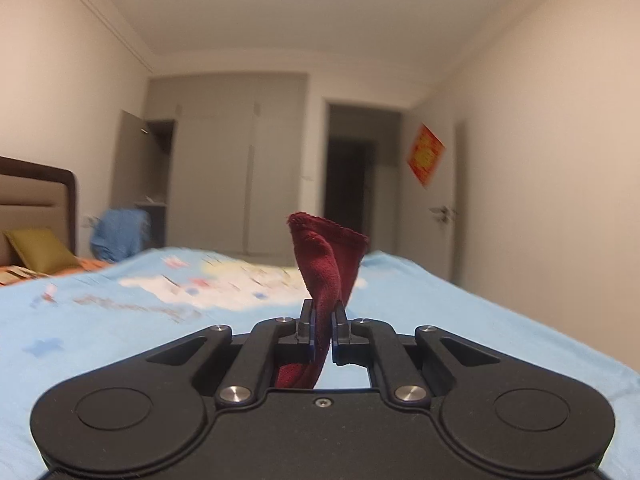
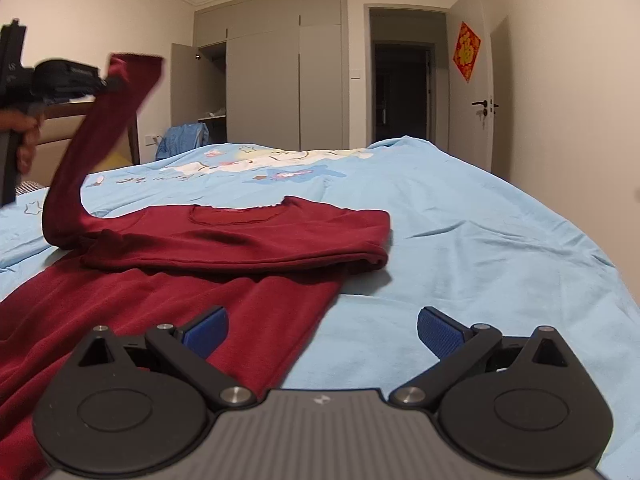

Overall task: Fold small clothes
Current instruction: 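Lay the sleeve across the sweater body and open the left gripper, then move both grippers to the sweater hem corners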

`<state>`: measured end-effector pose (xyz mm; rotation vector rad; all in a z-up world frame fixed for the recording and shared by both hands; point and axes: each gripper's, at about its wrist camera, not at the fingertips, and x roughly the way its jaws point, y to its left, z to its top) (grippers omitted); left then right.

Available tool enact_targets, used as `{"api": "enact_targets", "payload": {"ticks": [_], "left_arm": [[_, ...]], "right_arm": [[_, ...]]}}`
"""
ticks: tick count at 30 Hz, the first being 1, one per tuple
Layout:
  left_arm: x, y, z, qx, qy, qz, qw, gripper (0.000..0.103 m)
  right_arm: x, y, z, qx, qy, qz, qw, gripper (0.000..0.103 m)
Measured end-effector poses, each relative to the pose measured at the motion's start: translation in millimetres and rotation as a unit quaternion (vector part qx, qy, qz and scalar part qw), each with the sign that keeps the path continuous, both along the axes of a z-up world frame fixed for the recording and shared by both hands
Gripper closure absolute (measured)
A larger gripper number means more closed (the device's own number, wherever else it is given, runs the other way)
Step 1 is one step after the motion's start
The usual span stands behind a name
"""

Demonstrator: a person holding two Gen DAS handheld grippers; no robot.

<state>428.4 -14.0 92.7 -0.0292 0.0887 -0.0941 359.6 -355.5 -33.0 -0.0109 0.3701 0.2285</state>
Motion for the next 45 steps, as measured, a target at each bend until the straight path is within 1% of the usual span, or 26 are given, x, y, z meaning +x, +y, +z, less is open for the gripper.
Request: {"api": "enact_targets", "payload": {"ticks": [2, 5, 8, 11, 12, 13, 14, 15, 16, 19, 20, 22, 24, 26, 28, 29, 31, 33, 35, 37, 39, 42, 43, 45], "left_arm": [[9.8, -24.9, -25.7, 0.000, 0.033, -0.026, 0.9991, 0.097], [23.8, -51.7, -65.7, 0.014, 0.079, -0.051, 0.9955, 0.097], [31.3, -60.5, -100.5, 0.019, 0.120, -0.077, 0.9896, 0.096], [29.4, -55.5, -123.6, 0.027, 0.154, -0.108, 0.9818, 0.088], [24.4, -56.2, -128.8, 0.028, 0.161, -0.114, 0.9800, 0.082], [23.6, -53.7, -131.3, 0.026, 0.167, -0.121, 0.9781, 0.072], [22.7, -51.0, -133.7, 0.023, 0.172, -0.126, 0.9768, 0.065], [18.7, -50.4, -134.2, 0.018, 0.176, -0.128, 0.9759, 0.051], [17.0, -47.2, -133.7, 0.014, 0.178, -0.129, 0.9755, 0.039], [10.3, -37.7, -124.4, 0.012, 0.175, -0.130, 0.9758, 0.027], [9.3, -34.1, -120.8, 0.014, 0.174, -0.128, 0.9762, 0.024], [1.3, -23.1, -115.5, 0.019, 0.172, -0.115, 0.9782, 0.017], [-10.0, -6.1, -110.8, 0.019, 0.174, -0.094, 0.9801, 0.016], [-23.7, 16.1, -106.9, 0.016, 0.180, -0.063, 0.9815, 0.015], [-30.5, 37.4, -109.5, 0.026, 0.191, -0.017, 0.9811, 0.013], [-33.3, 47.3, -111.4, 0.040, 0.199, 0.009, 0.9792, 0.013], [-36.5, 66.8, -116.7, 0.072, 0.216, 0.063, 0.9716, 0.013], [-38.5, 83.6, -122.9, 0.091, 0.229, 0.096, 0.9644, 0.013], [-36.6, 96.3, -129.0, 0.103, 0.240, 0.116, 0.9583, 0.012], [-34.0, 107.9, -131.3, 0.097, 0.241, 0.122, 0.9580, 0.006], [-28.9, 111.1, -130.5, 0.098, 0.236, 0.128, 0.9583, 0.006], [-20.9, 110.8, -128.3, 0.117, 0.221, 0.144, 0.9574, 0.008], [-16.4, 111.6, -127.8, 0.119, 0.218, 0.151, 0.9569, 0.011], [-9.1, 115.4, -126.4, 0.114, 0.214, 0.164, 0.9563, 0.013]], "right_arm": [[-1.6, -5.8, -1.5, 0.001, 0.001, -0.007, 1.000, 0.000], [-4.9, -14.6, -4.0, 0.007, 0.003, -0.017, 1.000, 0.000], [-6.9, -22.6, -6.3, 0.019, 0.006, -0.028, 0.999, 0.000], [-7.5, -27.9, -8.7, 0.030, 0.009, -0.035, 0.999, 0.000], [-7.2, -28.3, -9.5, 0.031, 0.011, -0.037, 0.999, 0.000], [-6.9, -27.5, -10.2, 0.031, 0.012, -0.038, 0.999, 0.000], [-6.9, -27.1, -10.8, 0.029, 0.013, -0.039, 0.999, 0.000], [-6.8, -26.0, -11.2, 0.027, 0.013, -0.039, 0.999, 0.000], [-7.1, -24.0, -11.8, 0.023, 0.013, -0.039, 0.999, 0.000], [-7.6, -19.9, -12.4, 0.012, 0.012, -0.035, 0.999, 0.000], [-7.8, -18.4, -12.8, 0.008, 0.012, -0.033, 0.999, 0.000], [-7.5, -14.4, -13.0, 0.001, 0.014, -0.030, 0.999, 0.000], [-6.3, -12.7, -12.9, -0.004, 0.016, -0.028, 0.999, 0.000], [-5.7, -10.7, -12.3, -0.007, 0.017, -0.026, 1.000, 0.000], [-3.2, -8.2, -10.5, -0.007, 0.019, -0.021, 1.000, 0.000], [-0.5, -6.4, -8.9, -0.006, 0.019, -0.018, 1.000, 0.000], [7.6, -0.1, -4.7, -0.007, 0.015, -0.009, 1.000, 0.000], [17.0, 8.5, 1.0, -0.008, 0.008, 0.001, 1.000, 0.000], [30.2, 20.3, 6.5, -0.016, 0.004, 0.010, 1.000, 0.000], [47.2, 35.8, 11.9, -0.029, 0.001, 0.020, 0.999, 0.000], [64.8, 51.8, 16.5, -0.034, -0.004, 0.037, 0.999, 0.000], [90.1, 74.1, 21.8, -0.045, -0.011, 0.050, 0.998, 0.000], [98.8, 80.9, 22.3, -0.049, -0.011, 0.050, 0.997, 0.000], [113.0, 89.9, 20.2, -0.057, -0.010, 0.047, 0.997, 0.000]]}}
